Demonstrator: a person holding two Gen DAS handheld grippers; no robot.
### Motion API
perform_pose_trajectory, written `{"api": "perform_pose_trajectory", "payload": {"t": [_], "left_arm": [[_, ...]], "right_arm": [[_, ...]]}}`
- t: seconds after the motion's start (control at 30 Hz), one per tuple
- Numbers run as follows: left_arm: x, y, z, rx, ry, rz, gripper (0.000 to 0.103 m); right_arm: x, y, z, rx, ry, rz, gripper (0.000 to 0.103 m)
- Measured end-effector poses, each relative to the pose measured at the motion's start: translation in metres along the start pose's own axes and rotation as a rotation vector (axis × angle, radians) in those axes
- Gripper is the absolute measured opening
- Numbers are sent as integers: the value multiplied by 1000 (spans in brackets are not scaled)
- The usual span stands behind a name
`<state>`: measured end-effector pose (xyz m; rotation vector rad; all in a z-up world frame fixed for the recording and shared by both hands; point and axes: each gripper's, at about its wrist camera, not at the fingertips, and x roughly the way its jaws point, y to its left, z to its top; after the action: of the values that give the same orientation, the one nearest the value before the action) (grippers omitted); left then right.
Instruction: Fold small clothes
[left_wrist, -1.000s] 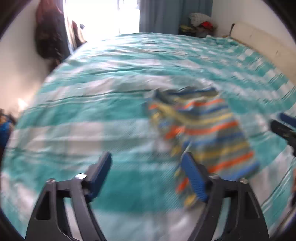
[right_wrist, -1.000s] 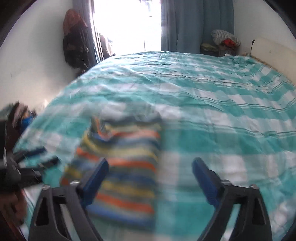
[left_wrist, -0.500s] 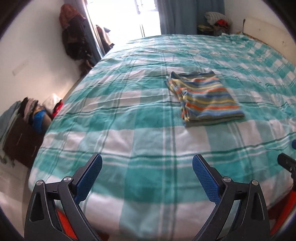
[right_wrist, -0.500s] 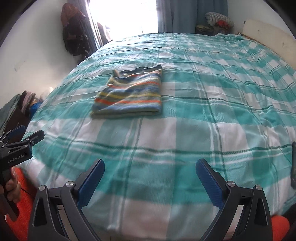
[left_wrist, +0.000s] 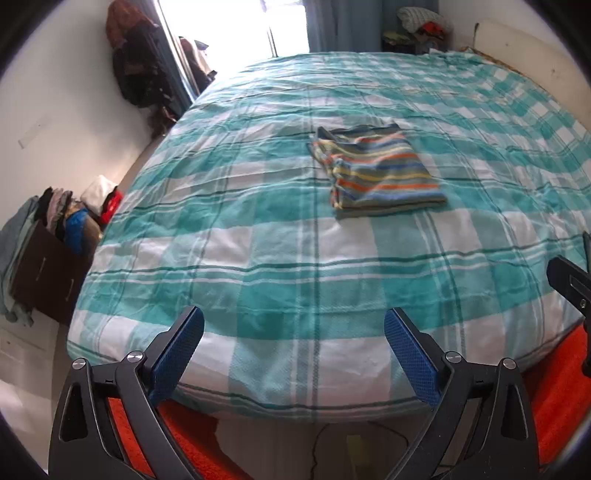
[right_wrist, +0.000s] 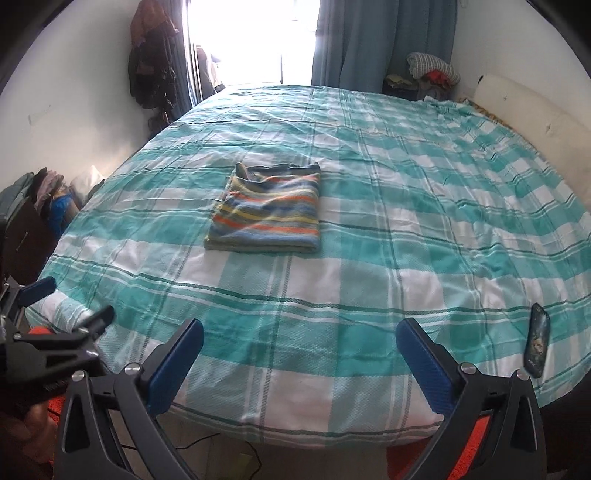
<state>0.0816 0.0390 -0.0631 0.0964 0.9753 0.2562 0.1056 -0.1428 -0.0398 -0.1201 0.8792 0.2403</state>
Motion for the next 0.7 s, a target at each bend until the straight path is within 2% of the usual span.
{"api": "perform_pose_trajectory", "payload": {"t": [0.37,0.53,0.7], "left_arm": [[-21,-3,3,15,-22,-39,103],[-27,-6,5,18,-8,-64,103],[-30,-6,6,26,13,-58,103]], "right_arm": [[-18,13,1,-36,1,-9,103],[-19,13,2,-37,4,-6,103],[-22,12,0,-37,19,6,103]]}}
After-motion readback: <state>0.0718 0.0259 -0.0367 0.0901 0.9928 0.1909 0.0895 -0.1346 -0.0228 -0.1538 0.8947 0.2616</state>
